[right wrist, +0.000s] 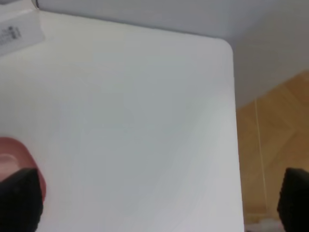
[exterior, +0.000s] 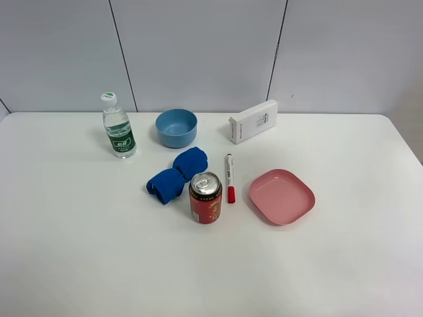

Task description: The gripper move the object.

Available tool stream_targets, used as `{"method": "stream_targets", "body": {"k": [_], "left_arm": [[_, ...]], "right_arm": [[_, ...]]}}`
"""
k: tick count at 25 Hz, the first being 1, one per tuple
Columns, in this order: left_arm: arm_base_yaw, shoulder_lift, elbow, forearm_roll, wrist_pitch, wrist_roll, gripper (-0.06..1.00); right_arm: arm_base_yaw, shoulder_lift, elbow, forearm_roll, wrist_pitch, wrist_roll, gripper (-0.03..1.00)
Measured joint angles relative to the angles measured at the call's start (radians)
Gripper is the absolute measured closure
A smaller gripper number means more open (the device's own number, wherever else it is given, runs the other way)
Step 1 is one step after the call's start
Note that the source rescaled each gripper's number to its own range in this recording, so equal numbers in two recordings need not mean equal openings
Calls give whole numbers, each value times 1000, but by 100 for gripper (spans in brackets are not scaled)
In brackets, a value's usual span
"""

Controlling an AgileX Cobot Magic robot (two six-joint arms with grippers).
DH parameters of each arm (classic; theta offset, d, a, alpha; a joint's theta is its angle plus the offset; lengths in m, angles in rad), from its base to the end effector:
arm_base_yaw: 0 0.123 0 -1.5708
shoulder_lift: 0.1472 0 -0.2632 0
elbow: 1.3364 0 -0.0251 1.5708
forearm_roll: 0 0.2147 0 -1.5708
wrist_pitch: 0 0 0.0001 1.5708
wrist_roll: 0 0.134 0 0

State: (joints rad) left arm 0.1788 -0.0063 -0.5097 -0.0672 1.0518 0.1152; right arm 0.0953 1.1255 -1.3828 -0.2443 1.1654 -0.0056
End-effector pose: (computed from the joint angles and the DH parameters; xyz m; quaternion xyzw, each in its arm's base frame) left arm 0.0236 -0.0037 0.2444 -0.0255 0.8458 0.0447 0.5310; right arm 0.2082 -0.0100 0.3760 -0.0503 0.9222 -0.1054 0.3686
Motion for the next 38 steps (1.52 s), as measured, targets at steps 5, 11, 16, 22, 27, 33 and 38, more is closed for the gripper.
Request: {"method": "stream_targets", "body": {"k": [5, 11, 16, 22, 27, 33, 38], "left_arm": [[0, 0, 0, 0, 0, 0, -6], [0, 0, 0, 0, 0, 0, -6], [0, 0, 0, 0, 0, 0, -6], [0, 0, 0, 0, 0, 0, -6], [0, 0, 0, 0, 0, 0, -6], [0, 0, 0, 0, 0, 0, -6], [0, 0, 0, 0, 0, 0, -6]], "right_arm": [[-6, -191, 188, 24, -2, 46, -2], [-6, -502, 510, 103, -43, 78, -2], [-6, -822, 734, 105, -88, 79, -2], [-6, -1037, 847, 106, -90, 79, -2], [-6, -1087, 887, 148, -94, 79, -2], [-6, -1126, 893, 158, -108, 78, -2], [-6, -1128, 893, 158, -108, 78, 0]]}}
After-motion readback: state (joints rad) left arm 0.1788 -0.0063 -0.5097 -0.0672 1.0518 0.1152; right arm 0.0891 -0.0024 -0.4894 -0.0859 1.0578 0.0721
